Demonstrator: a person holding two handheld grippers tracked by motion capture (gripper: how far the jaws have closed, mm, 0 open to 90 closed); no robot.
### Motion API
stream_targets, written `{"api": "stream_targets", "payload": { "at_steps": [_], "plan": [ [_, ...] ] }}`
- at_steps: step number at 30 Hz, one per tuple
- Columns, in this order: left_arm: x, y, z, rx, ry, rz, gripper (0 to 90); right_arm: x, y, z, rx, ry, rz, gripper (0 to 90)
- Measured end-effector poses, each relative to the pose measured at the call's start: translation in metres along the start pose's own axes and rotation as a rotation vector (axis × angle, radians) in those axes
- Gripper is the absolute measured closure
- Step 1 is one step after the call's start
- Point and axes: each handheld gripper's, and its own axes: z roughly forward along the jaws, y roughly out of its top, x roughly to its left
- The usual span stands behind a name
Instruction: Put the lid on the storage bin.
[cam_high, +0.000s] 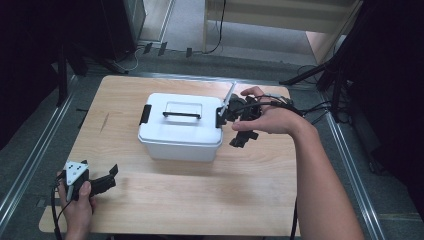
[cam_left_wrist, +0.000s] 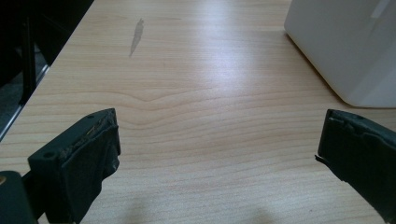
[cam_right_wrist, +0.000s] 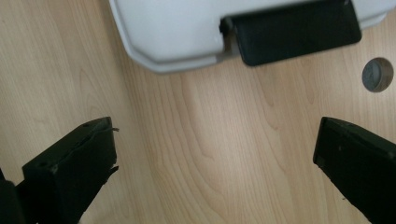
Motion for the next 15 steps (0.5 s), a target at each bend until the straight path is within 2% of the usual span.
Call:
{"api": "stream_targets", "payload": {
  "at_steps": [7, 15],
  "plan": [
    [0.000, 0.000, 0.000, -0.002, 0.001, -0.001, 0.0, 0.001, -0.027, 0.006, -0.001, -0.015, 0.040, 0.0],
    [-0.001, 0.000, 0.000, 0.002, 0.003, 0.004, 0.0, 0.007, -0.053, 0.018, -0.009, -0.016, 0.058, 0.0]
  ]
}}
